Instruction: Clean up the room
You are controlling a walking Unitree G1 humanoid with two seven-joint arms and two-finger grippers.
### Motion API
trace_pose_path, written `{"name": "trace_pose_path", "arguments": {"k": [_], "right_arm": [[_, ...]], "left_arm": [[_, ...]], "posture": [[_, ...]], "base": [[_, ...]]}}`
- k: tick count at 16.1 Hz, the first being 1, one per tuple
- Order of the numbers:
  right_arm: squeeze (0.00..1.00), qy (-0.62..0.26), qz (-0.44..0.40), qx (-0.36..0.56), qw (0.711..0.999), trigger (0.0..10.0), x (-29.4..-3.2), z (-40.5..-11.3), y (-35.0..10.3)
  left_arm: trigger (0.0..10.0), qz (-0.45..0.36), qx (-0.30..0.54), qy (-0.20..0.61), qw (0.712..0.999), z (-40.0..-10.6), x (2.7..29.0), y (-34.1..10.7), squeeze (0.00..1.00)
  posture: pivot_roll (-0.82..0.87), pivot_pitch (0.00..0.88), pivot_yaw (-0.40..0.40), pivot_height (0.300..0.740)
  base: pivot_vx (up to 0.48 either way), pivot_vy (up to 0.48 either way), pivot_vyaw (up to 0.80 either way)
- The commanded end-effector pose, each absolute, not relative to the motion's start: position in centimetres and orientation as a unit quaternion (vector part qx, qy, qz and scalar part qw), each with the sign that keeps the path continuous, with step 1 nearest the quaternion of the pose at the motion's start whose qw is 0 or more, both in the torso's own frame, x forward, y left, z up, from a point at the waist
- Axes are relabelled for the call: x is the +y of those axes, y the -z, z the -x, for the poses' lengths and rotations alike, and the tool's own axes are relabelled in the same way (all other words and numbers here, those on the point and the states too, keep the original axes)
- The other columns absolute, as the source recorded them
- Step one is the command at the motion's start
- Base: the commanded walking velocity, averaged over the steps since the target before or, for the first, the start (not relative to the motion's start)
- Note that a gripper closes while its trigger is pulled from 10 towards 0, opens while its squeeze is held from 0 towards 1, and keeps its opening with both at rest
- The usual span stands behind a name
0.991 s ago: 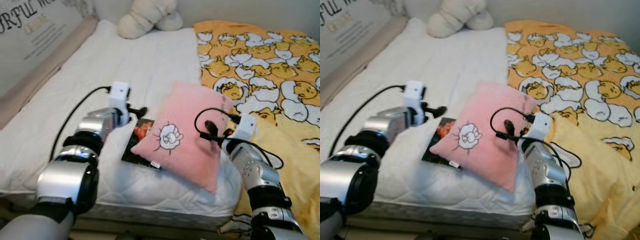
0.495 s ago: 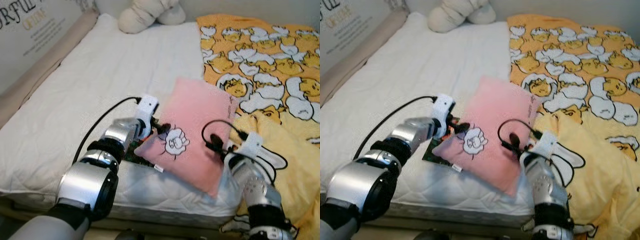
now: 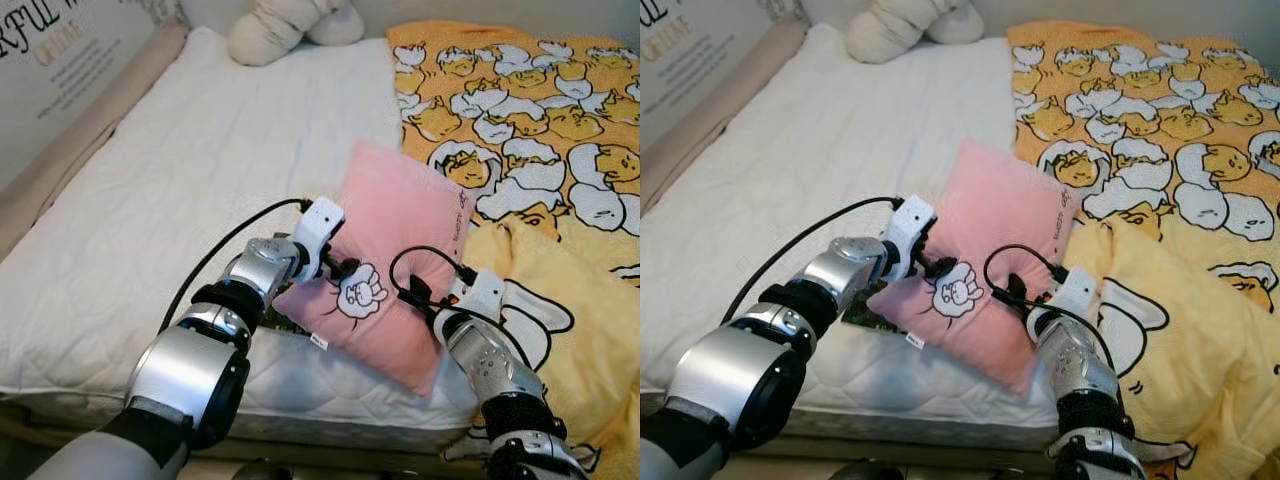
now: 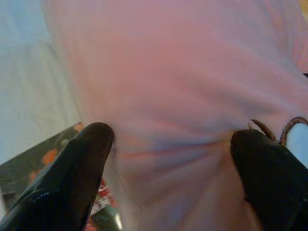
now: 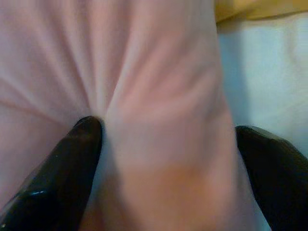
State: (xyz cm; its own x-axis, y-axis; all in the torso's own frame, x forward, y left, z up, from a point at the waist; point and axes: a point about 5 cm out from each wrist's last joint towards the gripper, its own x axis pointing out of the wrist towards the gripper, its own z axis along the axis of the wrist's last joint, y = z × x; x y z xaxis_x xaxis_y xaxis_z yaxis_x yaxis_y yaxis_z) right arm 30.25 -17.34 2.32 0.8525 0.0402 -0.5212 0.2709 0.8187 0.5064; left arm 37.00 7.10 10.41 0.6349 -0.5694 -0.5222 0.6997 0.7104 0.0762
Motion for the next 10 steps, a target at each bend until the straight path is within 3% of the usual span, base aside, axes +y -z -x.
{"name": "trace_pose_path", "arguments": {"k": [1,2,3,6,7,10], "right_arm": [[0.00,0.055,-0.281,0.283,0.916,10.0,-16.8,-30.0,-1.7],[0.00,0.045,-0.274,0.265,0.923,10.0,-16.7,-30.3,-2.1],[0.00,0.040,-0.271,0.264,0.925,10.0,-16.5,-30.4,-2.1],[0.00,0.039,-0.278,0.270,0.921,10.0,-16.2,-30.4,-1.7],[0.00,0.039,-0.300,0.278,0.912,10.0,-15.9,-30.1,-1.2],[0.00,0.040,-0.340,0.287,0.895,10.0,-16.2,-29.6,-0.5]], "left_arm": [[10.0,-0.160,0.226,0.334,0.901,-37.7,8.4,-11.2,0.00],[10.0,-0.150,0.174,0.295,0.927,-39.3,10.9,-14.3,0.00],[10.0,-0.137,0.159,0.288,0.934,-39.6,11.7,-15.3,0.00],[10.0,-0.103,0.162,0.293,0.937,-39.8,12.9,-16.1,0.00],[10.0,-0.034,0.167,0.289,0.942,-39.8,14.1,-16.8,0.00],[10.0,-0.026,0.208,0.310,0.927,-38.9,13.7,-14.8,0.00]], "posture": [[-0.03,0.031,0.078,0.740],[-0.03,0.020,0.081,0.740],[-0.03,0.020,0.081,0.740],[-0.01,0.005,0.078,0.740],[-0.01,0.000,0.073,0.740],[0.00,0.000,0.061,0.740]], "base": [[0.000,0.000,0.00],[0.000,0.000,0.00],[0.000,0.000,0.00],[0.000,0.000,0.00],[0.000,0.000,0.00],[0.000,0.000,0.00]]}}
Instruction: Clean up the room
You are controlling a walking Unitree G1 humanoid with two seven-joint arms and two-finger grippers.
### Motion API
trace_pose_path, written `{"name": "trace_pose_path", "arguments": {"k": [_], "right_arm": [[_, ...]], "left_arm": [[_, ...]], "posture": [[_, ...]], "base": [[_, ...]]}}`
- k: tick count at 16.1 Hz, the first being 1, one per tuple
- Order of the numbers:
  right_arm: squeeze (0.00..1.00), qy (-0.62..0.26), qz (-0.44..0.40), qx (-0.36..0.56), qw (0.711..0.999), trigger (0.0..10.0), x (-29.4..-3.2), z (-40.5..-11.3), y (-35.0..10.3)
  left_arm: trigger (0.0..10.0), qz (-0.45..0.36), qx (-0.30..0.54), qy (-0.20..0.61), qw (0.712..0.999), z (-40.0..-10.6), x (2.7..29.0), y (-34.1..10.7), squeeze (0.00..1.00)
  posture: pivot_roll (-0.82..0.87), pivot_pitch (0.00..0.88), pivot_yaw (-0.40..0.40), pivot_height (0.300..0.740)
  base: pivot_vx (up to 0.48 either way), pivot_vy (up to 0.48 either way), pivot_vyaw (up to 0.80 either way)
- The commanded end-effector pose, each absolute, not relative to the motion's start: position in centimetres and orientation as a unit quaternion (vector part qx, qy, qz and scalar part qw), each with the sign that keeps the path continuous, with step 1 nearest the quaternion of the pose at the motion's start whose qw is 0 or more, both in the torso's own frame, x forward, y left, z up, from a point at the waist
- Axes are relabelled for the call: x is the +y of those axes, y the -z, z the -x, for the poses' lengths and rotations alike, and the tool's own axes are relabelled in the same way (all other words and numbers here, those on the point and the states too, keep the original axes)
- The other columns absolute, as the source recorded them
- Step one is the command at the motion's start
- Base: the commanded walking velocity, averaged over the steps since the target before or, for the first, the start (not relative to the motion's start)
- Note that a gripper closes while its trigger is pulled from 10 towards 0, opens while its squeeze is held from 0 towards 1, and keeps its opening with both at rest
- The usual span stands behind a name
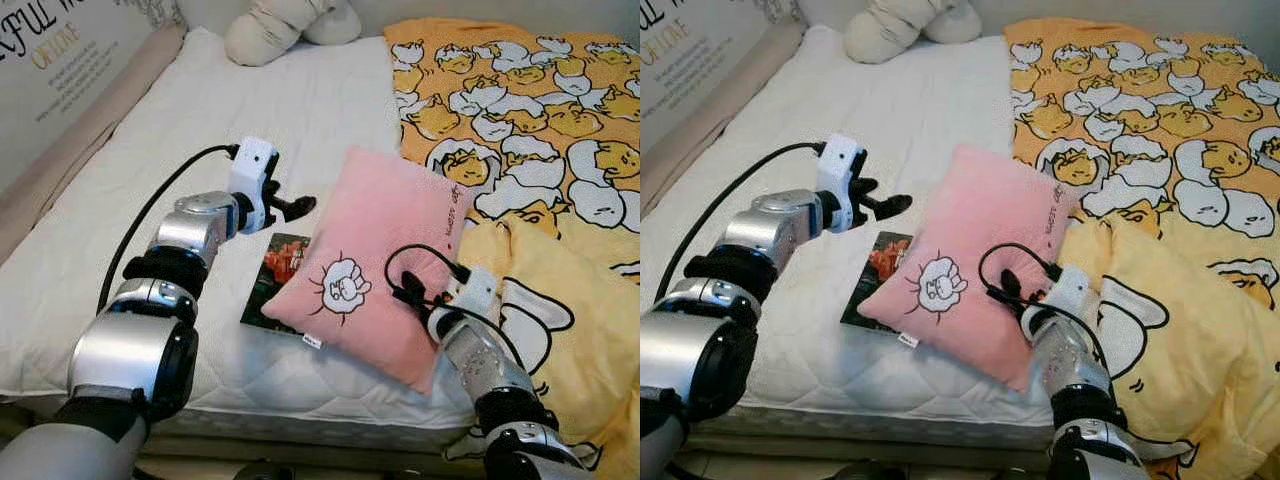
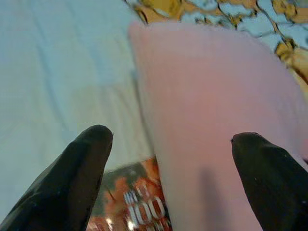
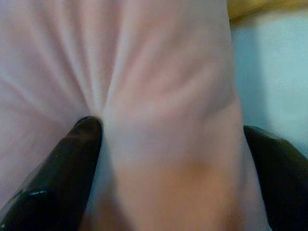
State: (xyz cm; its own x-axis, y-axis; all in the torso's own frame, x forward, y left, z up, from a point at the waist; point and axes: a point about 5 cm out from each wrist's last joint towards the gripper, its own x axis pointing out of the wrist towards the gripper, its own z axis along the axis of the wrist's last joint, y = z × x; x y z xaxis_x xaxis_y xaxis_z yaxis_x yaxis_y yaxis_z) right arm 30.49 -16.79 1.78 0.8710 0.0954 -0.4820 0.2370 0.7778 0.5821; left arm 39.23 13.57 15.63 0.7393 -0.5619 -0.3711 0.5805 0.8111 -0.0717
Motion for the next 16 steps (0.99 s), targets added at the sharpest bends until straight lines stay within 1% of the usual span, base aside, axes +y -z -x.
{"name": "trace_pose_path", "arguments": {"k": [1,2,3,4,5,7,8,9,10,11,12,13,16], "right_arm": [[0.00,0.041,-0.351,0.286,0.891,10.0,-16.4,-29.5,-0.4],[0.00,0.041,-0.357,0.284,0.889,10.0,-16.6,-29.4,-0.3],[0.00,0.040,-0.363,0.281,0.887,10.0,-17.2,-29.1,0.0],[0.00,0.039,-0.359,0.283,0.889,10.0,-17.6,-28.9,0.2],[0.00,0.038,-0.357,0.283,0.890,10.0,-17.7,-28.8,0.2],[0.00,0.035,-0.355,0.277,0.892,10.0,-18.0,-29.1,0.0],[0.00,0.031,-0.352,0.275,0.894,10.0,-17.9,-29.3,-0.1],[0.00,0.028,-0.348,0.274,0.896,10.0,-17.9,-29.5,-0.3],[0.00,0.027,-0.347,0.274,0.897,10.0,-17.9,-29.6,-0.3],[0.00,0.027,-0.329,0.284,0.900,10.0,-17.7,-29.7,-0.2],[0.00,0.029,-0.318,0.293,0.901,0.0,-17.5,-29.7,0.0],[0.00,0.028,-0.318,0.293,0.901,0.0,-17.4,-29.7,0.0],[0.00,0.032,-0.324,0.286,0.901,0.0,-17.3,-30.0,-0.1]], "left_arm": [[10.0,-0.026,0.221,0.313,0.923,-38.6,13.4,-14.0,0.00],[10.0,-0.024,0.227,0.316,0.921,-38.5,13.1,-13.6,0.00],[10.0,-0.022,0.244,0.336,0.909,-37.9,12.0,-12.4,0.00],[10.0,-0.029,0.256,0.374,0.891,-37.2,10.4,-11.6,0.00],[10.0,-0.031,0.258,0.384,0.886,-37.0,10.0,-11.4,0.00],[10.0,-0.058,0.261,0.395,0.879,-36.5,8.3,-10.7,0.00],[10.0,-0.071,0.268,0.406,0.871,-35.9,7.1,-9.7,0.00],[9.8,-0.102,0.278,0.407,0.864,-35.2,6.2,-8.4,0.00],[0.0,-0.119,0.281,0.403,0.863,-34.9,6.0,-7.9,0.00],[0.0,-0.176,0.290,0.357,0.870,-34.1,6.1,-5.9,0.00],[0.0,-0.192,0.293,0.339,0.873,-33.8,6.3,-5.2,0.00],[0.0,-0.208,0.290,0.323,0.877,-33.7,6.5,-4.8,0.00],[0.0,-0.212,0.279,0.316,0.882,-33.7,6.2,-4.9,0.00]], "posture": [[0.00,0.000,0.060,0.740],[0.00,0.000,0.060,0.740],[0.00,0.000,0.059,0.740],[-0.01,0.000,0.063,0.740],[-0.01,0.000,0.063,0.740],[-0.03,0.000,0.066,0.740],[-0.03,0.000,0.067,0.740],[-0.03,0.000,0.065,0.740],[-0.03,0.000,0.065,0.740],[-0.03,0.000,0.065,0.740],[-0.03,0.000,0.066,0.740],[-0.04,0.000,0.068,0.740],[-0.05,0.000,0.078,0.740]], "base": [[0.000,0.000,0.00],[0.000,0.000,0.00],[0.000,0.000,0.00],[0.000,0.000,0.00],[0.000,0.000,0.00],[0.000,0.000,0.00],[0.000,0.000,0.00],[0.000,0.000,0.00],[0.000,0.000,0.00],[0.000,0.000,0.00],[0.000,0.000,0.00],[0.000,0.000,0.00],[0.000,0.000,0.00]]}}
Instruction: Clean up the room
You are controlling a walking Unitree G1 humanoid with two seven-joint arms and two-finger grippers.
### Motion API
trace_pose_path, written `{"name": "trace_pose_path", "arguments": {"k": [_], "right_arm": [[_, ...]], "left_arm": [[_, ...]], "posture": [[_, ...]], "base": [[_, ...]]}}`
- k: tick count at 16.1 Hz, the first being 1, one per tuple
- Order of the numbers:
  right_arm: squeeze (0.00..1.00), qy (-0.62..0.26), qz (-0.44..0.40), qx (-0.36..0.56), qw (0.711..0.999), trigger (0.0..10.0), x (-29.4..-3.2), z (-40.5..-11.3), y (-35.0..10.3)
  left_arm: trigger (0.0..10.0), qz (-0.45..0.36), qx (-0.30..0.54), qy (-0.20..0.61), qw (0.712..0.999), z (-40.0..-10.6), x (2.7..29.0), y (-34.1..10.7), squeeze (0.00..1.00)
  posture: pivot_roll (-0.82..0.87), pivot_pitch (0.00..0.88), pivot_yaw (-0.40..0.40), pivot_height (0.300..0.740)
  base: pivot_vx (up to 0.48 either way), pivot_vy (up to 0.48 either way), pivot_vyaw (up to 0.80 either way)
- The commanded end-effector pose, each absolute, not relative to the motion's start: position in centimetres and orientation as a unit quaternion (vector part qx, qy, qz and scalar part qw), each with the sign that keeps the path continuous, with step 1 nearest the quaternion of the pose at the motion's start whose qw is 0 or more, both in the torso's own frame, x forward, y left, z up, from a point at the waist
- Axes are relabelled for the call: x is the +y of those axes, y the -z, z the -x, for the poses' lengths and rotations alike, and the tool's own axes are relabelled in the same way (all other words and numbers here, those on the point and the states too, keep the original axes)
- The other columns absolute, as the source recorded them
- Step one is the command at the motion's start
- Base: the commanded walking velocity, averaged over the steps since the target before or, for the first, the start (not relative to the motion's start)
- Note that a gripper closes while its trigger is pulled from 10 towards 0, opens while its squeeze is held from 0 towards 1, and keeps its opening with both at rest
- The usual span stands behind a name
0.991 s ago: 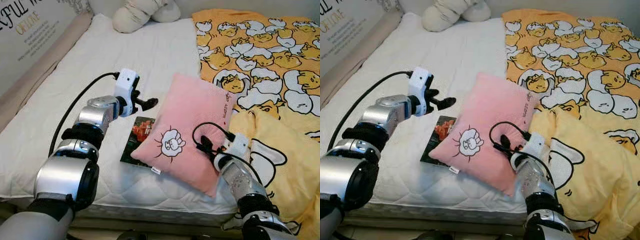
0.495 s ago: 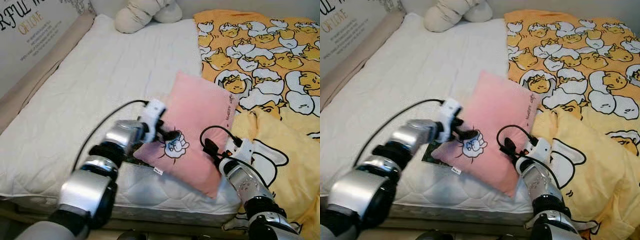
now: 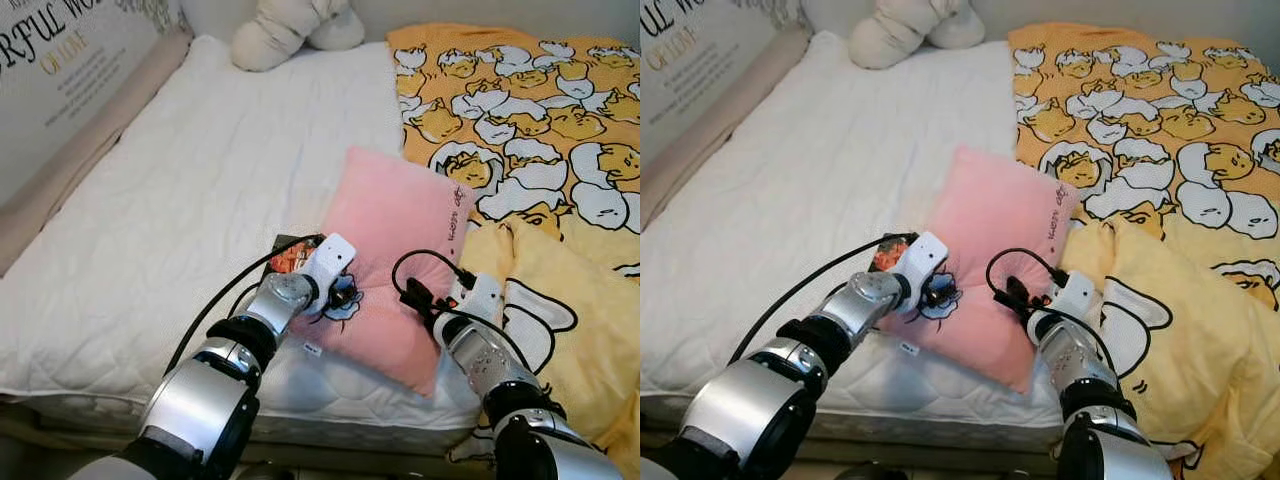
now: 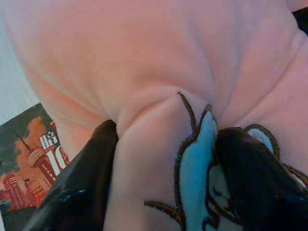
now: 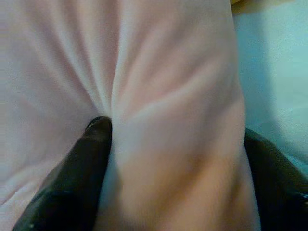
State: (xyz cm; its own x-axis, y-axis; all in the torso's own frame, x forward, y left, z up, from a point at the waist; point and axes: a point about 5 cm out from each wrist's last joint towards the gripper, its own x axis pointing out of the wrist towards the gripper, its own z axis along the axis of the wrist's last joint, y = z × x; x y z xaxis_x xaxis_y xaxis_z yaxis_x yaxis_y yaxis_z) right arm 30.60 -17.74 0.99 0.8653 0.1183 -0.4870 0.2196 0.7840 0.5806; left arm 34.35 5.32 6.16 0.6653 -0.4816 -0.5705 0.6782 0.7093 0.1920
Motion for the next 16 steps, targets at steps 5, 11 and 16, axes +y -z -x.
{"name": "trace_pose_path", "arguments": {"k": [5,11,16], "right_arm": [[0.00,0.044,-0.319,0.282,0.904,0.0,-17.2,-29.9,0.2],[0.00,0.051,-0.312,0.281,0.906,0.0,-17.6,-30.1,0.1],[0.00,0.104,-0.401,0.309,0.856,0.0,-17.8,-28.4,1.8]], "left_arm": [[0.0,-0.187,0.248,0.301,0.902,-34.4,6.2,-5.8,0.00],[0.0,-0.139,0.242,0.313,0.908,-34.0,5.1,-5.7,0.00],[0.0,-0.149,0.241,0.322,0.903,-33.4,5.0,-5.0,0.00]], "posture": [[-0.03,0.000,0.087,0.740],[-0.01,0.000,0.090,0.740],[-0.01,0.000,0.089,0.740]], "base": [[0.000,0.000,0.00],[0.000,0.000,0.00],[0.000,0.000,0.00]]}}
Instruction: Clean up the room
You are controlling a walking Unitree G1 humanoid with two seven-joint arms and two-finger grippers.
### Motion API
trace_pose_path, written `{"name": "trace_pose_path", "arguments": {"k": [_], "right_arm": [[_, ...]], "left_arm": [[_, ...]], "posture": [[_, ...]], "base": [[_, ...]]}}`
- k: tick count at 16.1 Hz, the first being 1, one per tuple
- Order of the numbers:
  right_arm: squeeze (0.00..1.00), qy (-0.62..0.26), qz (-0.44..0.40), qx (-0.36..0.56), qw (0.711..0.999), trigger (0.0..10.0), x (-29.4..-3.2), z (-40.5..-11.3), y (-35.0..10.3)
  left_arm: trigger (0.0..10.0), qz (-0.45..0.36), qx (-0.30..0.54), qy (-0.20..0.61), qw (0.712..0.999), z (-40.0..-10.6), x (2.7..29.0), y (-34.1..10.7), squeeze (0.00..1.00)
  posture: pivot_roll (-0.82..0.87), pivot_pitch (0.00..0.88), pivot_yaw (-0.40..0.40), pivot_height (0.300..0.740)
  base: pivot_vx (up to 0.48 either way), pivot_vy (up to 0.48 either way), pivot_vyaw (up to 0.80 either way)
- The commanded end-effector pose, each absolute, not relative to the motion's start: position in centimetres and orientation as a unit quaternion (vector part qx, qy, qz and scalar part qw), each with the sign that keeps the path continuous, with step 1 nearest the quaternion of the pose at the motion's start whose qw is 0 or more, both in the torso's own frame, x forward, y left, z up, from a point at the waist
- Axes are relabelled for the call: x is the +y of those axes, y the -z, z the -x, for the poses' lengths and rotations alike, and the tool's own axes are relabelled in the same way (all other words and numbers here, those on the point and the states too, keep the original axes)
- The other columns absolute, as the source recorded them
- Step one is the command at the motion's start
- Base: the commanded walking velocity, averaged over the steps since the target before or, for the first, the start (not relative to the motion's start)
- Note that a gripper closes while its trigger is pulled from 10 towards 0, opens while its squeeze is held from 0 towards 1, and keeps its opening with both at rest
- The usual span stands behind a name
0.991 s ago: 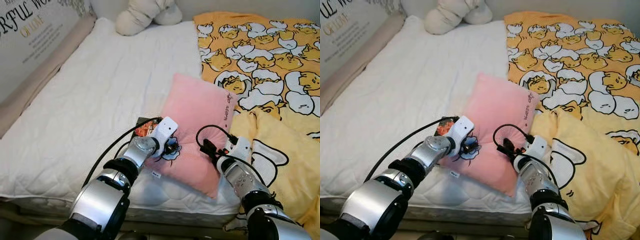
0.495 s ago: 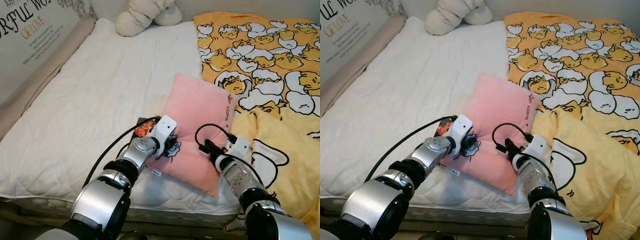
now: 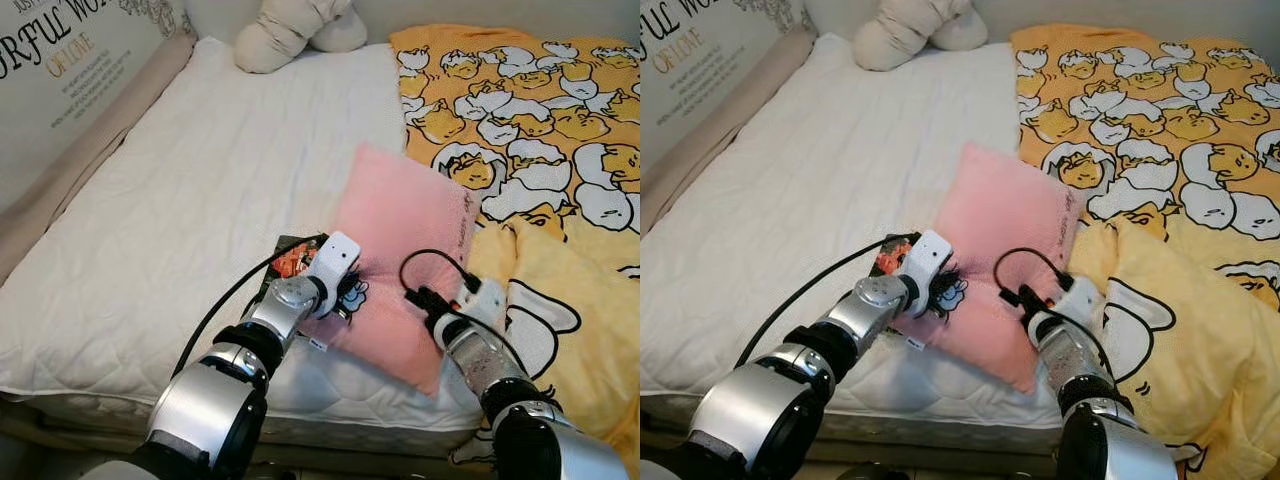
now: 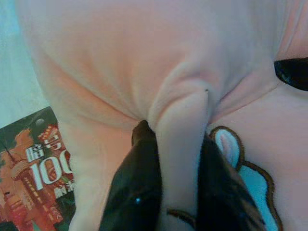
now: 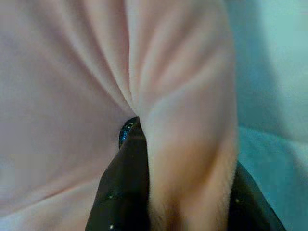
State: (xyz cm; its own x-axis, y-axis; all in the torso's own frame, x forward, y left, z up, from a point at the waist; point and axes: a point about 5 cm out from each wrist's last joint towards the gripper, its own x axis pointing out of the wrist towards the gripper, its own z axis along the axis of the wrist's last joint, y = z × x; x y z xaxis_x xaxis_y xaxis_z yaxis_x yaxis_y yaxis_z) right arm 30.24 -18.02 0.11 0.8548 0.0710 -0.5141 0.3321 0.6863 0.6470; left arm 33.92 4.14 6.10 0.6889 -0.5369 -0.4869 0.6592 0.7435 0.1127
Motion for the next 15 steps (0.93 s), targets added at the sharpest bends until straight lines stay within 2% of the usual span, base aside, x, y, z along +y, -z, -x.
{"name": "trace_pose_path", "arguments": {"k": [1,6,9,10,13,15], "right_arm": [[0.00,0.103,-0.393,0.311,0.859,0.0,-17.7,-28.4,1.9],[0.00,0.093,-0.386,0.279,0.874,0.0,-18.5,-30.0,0.3],[0.00,0.027,-0.341,0.183,0.922,0.0,-18.7,-34.0,-4.9],[0.00,0.002,-0.319,0.135,0.938,0.0,-18.7,-35.2,-7.4],[0.00,-0.037,-0.253,0.021,0.966,0.0,-18.7,-36.1,-13.5],[0.00,-0.048,-0.232,-0.002,0.971,0.0,-18.6,-35.7,-14.9]], "left_arm": [[0.0,-0.152,0.240,0.320,0.904,-33.4,5.0,-5.0,0.00],[0.0,-0.137,0.178,0.308,0.925,-35.2,4.8,-7.7,0.00],[0.0,-0.103,0.078,0.284,0.950,-37.7,5.5,-12.8,0.00],[0.0,-0.058,0.034,0.271,0.960,-38.6,6.2,-15.1,0.00],[0.0,-0.025,-0.052,0.249,0.967,-39.1,8.6,-18.7,0.00],[0.0,-0.037,-0.073,0.237,0.968,-38.9,9.3,-19.2,0.00]], "posture": [[-0.01,0.000,0.091,0.740],[-0.01,0.000,0.076,0.740],[0.02,0.000,0.054,0.740],[0.03,0.000,0.050,0.740],[0.04,0.000,0.047,0.740],[0.03,0.000,0.043,0.740]], "base": [[0.000,0.000,0.00],[0.000,0.000,0.00],[0.000,0.000,0.00],[0.000,0.000,0.00],[0.000,0.000,0.00],[0.000,0.000,0.00]]}}
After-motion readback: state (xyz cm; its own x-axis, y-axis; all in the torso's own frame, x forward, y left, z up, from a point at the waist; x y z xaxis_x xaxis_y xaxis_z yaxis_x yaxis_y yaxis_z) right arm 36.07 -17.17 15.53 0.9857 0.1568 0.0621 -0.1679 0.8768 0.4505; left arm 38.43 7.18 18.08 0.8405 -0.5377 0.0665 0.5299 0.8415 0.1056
